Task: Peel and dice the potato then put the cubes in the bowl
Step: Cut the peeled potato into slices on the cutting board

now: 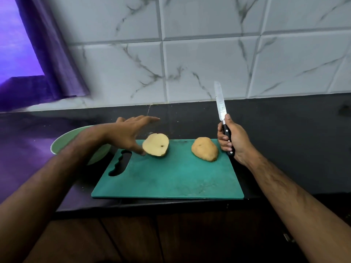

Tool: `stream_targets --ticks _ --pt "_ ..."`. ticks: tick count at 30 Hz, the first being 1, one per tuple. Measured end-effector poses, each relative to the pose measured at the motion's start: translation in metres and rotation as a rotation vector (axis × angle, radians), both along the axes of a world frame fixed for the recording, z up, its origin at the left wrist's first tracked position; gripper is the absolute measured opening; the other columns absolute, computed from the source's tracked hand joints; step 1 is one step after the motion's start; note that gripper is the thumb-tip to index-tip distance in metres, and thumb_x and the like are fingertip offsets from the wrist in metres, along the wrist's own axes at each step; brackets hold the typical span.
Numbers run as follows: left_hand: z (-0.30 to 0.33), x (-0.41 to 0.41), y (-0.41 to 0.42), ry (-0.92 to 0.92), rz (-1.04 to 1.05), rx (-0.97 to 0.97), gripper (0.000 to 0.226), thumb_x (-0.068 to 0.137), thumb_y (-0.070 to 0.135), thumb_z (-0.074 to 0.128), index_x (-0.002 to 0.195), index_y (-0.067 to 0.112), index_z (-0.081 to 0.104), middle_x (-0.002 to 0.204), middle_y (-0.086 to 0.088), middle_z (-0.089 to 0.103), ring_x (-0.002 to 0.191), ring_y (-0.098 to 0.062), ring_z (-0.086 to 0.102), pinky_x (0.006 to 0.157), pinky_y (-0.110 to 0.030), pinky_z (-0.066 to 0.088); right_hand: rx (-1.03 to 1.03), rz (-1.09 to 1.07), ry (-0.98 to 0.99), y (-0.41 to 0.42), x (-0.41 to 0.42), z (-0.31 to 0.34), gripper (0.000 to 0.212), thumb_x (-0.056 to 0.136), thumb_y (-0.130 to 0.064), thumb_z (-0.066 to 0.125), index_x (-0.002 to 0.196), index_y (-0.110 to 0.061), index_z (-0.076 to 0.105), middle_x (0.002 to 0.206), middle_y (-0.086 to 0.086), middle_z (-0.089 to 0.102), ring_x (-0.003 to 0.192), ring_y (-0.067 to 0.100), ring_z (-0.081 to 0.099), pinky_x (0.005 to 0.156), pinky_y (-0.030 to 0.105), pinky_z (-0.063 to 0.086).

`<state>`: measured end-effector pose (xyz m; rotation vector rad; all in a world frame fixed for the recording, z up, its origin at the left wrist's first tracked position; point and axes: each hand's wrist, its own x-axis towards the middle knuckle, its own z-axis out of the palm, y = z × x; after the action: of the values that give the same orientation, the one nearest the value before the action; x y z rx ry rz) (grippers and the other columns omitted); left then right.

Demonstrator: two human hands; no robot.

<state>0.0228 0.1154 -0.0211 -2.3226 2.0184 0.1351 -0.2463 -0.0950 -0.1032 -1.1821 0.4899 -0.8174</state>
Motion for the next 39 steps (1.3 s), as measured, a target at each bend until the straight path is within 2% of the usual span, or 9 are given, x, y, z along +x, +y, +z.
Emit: stream_targets --ticks 7,11,13,17,22,26,31,35,39 --pt "-0.023 0.015 -0.007 0.208 -0.008 -0.008 0.116 0.069 0.037 0.093 0.154 0.046 0.015 0.14 0.018 0.051 0.13 -0.004 0.051 0.115 -0.05 0.035 -0.009 -0.01 0.006 0.0 -0.002 -0.001 0.048 0.105 -0.053 0.042 0.079 -0.013 0.053 0.055 -0.001 0.032 0.035 0.007 0.024 0.032 0.017 0.021" --pt "-0.028 0.015 -0.015 0.331 -0.057 -0.08 0.113 0.065 0.028 0.096 0.153 0.04 0.026 0.132 0.016 0.051 0.124 -0.009 0.054 0.113 -0.04 0.043 -0.017 -0.012 0.004 0.0 -0.002 -0.001 0.049 0.105 -0.053 0.042 0.08 -0.013 0.053 0.054 -0.001 0.031 0.034 0.007 0.024 0.033 0.017 0.02" --pt "-0.031 0.016 -0.013 0.327 -0.081 -0.108 0.108 0.061 0.04 0.094 0.151 0.037 0.034 0.128 0.02 0.044 0.121 -0.007 0.052 0.111 -0.04 0.044 -0.014 -0.007 0.003 0.0 -0.002 -0.001 0.049 0.105 -0.053 0.042 0.08 -0.012 0.053 0.054 -0.001 0.032 0.034 0.007 0.024 0.033 0.017 0.021" --pt "-0.037 0.014 -0.006 0.218 -0.117 -0.167 0.097 0.055 0.065 0.079 0.141 0.039 0.044 0.121 0.027 0.035 0.114 -0.002 0.049 0.106 -0.046 0.046 -0.007 0.004 0.004 -0.002 -0.001 -0.002 0.049 0.105 -0.053 0.042 0.08 -0.012 0.053 0.054 -0.001 0.031 0.034 0.007 0.024 0.033 0.016 0.021" --pt "-0.031 0.001 0.002 -0.114 -0.295 -0.517 0.085 0.068 0.058 0.072 0.139 0.021 0.044 0.13 0.002 0.042 0.113 -0.013 0.049 0.083 -0.04 0.048 -0.009 0.001 -0.002 0.0 -0.001 -0.001 0.048 0.105 -0.051 0.042 0.079 -0.012 0.052 0.054 -0.001 0.03 0.034 0.007 0.023 0.033 0.016 0.02" --pt "-0.035 -0.01 0.003 -0.469 -0.441 -0.69 0.075 0.075 0.024 0.081 0.139 0.016 0.043 0.132 -0.011 0.045 0.104 -0.033 0.06 0.076 -0.042 0.046 -0.018 -0.006 0.006 0.0 -0.001 0.0 0.048 0.106 -0.051 0.041 0.079 -0.013 0.051 0.054 -0.001 0.031 0.034 0.007 0.023 0.033 0.016 0.02" --pt "-0.051 -0.021 0.019 -0.514 -0.57 -0.589 0.084 0.085 -0.009 0.065 0.152 0.028 0.032 0.137 -0.007 0.043 0.092 -0.027 0.053 0.083 -0.042 0.049 -0.024 -0.019 0.015 0.001 -0.001 -0.001 0.048 0.106 -0.051 0.041 0.079 -0.013 0.051 0.053 -0.001 0.031 0.034 0.007 0.023 0.034 0.016 0.02" --pt "-0.053 -0.008 0.036 -0.43 -0.616 -0.397 0.089 0.089 -0.005 0.048 0.161 0.034 0.014 0.148 -0.003 0.042 0.109 -0.023 0.058 0.09 -0.037 0.049 -0.031 -0.022 0.016 0.002 0.0 0.002 0.048 0.107 -0.051 0.04 0.079 -0.013 0.051 0.053 -0.001 0.03 0.034 0.007 0.023 0.034 0.016 0.019" --pt "-0.049 -0.004 0.043 0.024 -0.445 -0.39 0.05 0.098 0.02 0.048 0.146 0.034 0.042 0.139 0.013 0.051 0.12 -0.004 0.056 0.091 -0.037 0.052 -0.03 -0.017 0.017 0.001 0.0 0.0 0.048 0.107 -0.051 0.04 0.079 -0.013 0.05 0.053 -0.001 0.03 0.034 0.007 0.023 0.034 0.015 0.019"
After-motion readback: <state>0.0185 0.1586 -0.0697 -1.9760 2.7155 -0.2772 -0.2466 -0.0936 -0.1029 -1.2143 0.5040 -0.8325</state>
